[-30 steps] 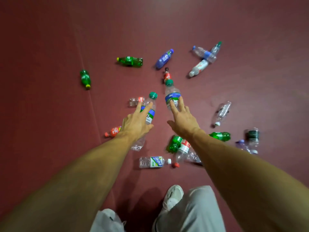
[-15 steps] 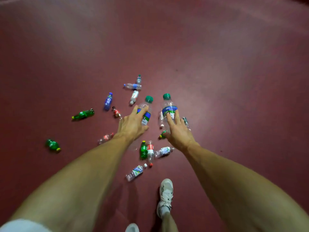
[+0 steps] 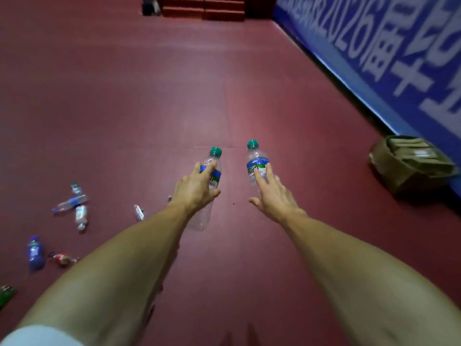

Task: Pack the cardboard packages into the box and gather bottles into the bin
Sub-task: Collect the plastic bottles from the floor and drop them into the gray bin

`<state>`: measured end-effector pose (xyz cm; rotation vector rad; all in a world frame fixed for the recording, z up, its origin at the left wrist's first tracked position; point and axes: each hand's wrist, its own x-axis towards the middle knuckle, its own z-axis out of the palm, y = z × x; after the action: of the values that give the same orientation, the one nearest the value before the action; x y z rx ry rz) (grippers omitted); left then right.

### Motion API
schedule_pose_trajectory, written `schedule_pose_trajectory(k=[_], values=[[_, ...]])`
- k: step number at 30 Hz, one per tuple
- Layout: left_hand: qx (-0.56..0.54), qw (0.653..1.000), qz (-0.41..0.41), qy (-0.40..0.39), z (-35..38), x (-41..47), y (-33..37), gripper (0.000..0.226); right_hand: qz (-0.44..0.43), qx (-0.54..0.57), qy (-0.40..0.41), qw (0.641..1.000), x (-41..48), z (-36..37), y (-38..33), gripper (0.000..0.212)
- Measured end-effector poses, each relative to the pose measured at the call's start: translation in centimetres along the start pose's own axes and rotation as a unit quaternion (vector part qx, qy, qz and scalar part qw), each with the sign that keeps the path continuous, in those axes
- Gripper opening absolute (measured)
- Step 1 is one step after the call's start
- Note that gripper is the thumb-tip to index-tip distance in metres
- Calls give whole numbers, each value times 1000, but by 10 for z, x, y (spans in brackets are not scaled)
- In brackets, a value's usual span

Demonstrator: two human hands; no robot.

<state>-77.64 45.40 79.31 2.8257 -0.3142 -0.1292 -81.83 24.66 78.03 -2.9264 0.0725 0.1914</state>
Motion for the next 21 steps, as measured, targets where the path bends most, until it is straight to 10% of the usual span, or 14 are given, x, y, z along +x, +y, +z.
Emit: schedule_pose_trajectory(k=[21], values=[[40, 909, 405, -91, 170, 23, 630, 81, 364, 62, 87, 925, -227, -117, 541, 83]])
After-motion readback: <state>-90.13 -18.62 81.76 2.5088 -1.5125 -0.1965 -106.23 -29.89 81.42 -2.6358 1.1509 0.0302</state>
